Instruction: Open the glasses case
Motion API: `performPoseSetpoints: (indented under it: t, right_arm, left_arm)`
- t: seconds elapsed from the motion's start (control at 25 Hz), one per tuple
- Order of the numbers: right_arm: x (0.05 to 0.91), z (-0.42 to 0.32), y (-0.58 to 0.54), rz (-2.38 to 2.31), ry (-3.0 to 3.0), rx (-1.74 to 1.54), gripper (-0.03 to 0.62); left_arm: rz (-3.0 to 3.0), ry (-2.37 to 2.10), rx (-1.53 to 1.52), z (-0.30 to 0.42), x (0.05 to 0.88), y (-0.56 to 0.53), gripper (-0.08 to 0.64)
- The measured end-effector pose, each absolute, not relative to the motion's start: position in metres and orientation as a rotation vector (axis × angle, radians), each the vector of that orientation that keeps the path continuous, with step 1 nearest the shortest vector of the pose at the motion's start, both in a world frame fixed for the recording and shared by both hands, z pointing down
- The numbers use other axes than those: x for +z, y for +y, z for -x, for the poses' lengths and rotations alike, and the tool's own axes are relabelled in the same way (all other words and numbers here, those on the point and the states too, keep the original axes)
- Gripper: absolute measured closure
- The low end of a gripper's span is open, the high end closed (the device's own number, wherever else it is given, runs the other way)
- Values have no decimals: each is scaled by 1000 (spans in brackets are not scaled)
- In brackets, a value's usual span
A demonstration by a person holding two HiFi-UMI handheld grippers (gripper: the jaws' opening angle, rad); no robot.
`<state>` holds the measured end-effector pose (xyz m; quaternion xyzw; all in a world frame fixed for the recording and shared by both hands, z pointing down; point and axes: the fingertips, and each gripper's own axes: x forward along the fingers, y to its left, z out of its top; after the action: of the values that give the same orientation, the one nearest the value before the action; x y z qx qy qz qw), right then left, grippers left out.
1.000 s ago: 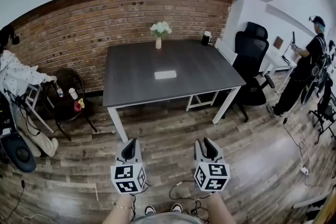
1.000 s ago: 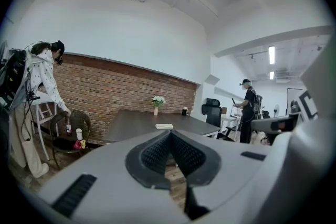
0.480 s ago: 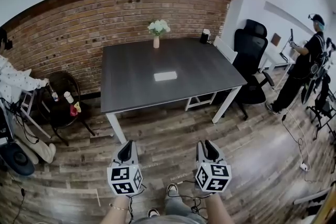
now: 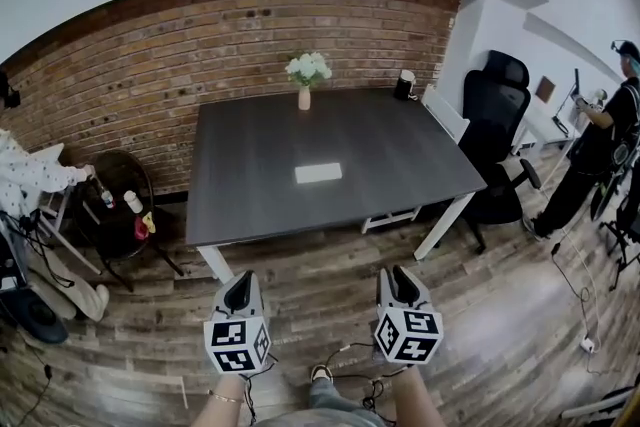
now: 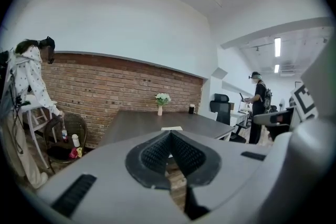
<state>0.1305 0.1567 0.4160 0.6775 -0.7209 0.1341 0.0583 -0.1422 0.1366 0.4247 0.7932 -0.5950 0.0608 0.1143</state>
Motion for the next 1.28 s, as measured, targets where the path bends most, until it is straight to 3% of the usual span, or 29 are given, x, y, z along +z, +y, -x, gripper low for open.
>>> performPoseSetpoints:
  t: [0.72, 1.28]
  right_arm:
    - [427, -190, 15, -1942, -2248, 444, 499]
    - [455, -185, -73, -1880, -2226, 473, 505]
  left_arm:
    - [-2261, -1794, 206, 75, 434, 5, 565]
    - [-2200, -1807, 215, 86, 462, -91, 565]
